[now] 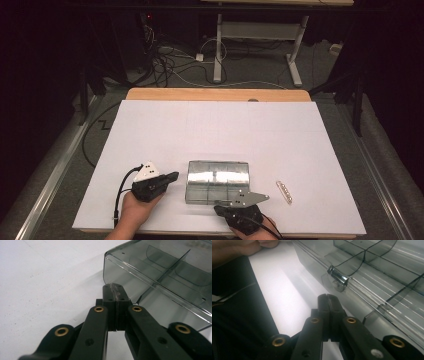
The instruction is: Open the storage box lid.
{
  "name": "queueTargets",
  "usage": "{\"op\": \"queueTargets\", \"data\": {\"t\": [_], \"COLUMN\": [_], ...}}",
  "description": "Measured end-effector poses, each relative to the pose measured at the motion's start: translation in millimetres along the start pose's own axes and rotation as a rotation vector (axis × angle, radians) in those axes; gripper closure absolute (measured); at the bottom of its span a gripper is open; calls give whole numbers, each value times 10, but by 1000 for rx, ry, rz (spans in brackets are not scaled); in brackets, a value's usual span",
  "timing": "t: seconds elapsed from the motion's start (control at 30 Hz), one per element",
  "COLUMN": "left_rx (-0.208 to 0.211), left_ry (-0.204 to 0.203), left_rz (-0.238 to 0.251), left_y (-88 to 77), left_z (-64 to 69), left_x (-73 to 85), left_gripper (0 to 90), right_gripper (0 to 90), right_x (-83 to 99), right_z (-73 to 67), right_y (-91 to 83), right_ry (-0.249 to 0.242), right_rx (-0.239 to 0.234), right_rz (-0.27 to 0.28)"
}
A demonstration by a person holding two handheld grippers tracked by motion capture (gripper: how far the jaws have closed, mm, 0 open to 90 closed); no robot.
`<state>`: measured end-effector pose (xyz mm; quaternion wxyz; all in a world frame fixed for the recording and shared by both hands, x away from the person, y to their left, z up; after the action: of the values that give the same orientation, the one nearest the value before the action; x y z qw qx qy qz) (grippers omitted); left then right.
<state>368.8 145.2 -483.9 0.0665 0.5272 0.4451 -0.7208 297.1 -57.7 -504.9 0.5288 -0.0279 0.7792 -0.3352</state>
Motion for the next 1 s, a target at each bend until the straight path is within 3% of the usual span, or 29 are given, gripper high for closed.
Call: {"op": "queueTargets", "data": {"t": [0.43,1.0], "left_rx": [6,6], "left_ry": [-2,1], "left_rz": [-2,-5], "left_y": [2,5], "left_z": [1,3], "left_x": [0,2], "left_gripper": [878,878], "right_gripper": [900,900], "right_x": [-38,-46], "right_z": [24,12], "right_y": [-48,-63], "right_ry": [27,29], "right_rx": [-24,-48], "right_rz": [56,75]}}
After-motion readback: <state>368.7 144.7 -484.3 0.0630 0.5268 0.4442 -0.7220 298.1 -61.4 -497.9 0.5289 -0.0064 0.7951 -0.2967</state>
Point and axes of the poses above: each handheld gripper's, and its own axes: y roughly forward along the jaws, x roughly out of its underside, z roughly to its right, the point moved 8 cm from there along y, roughly forward along the jaws, and after that the axes turned 4 degrees about -x, right-handed, at the moved point
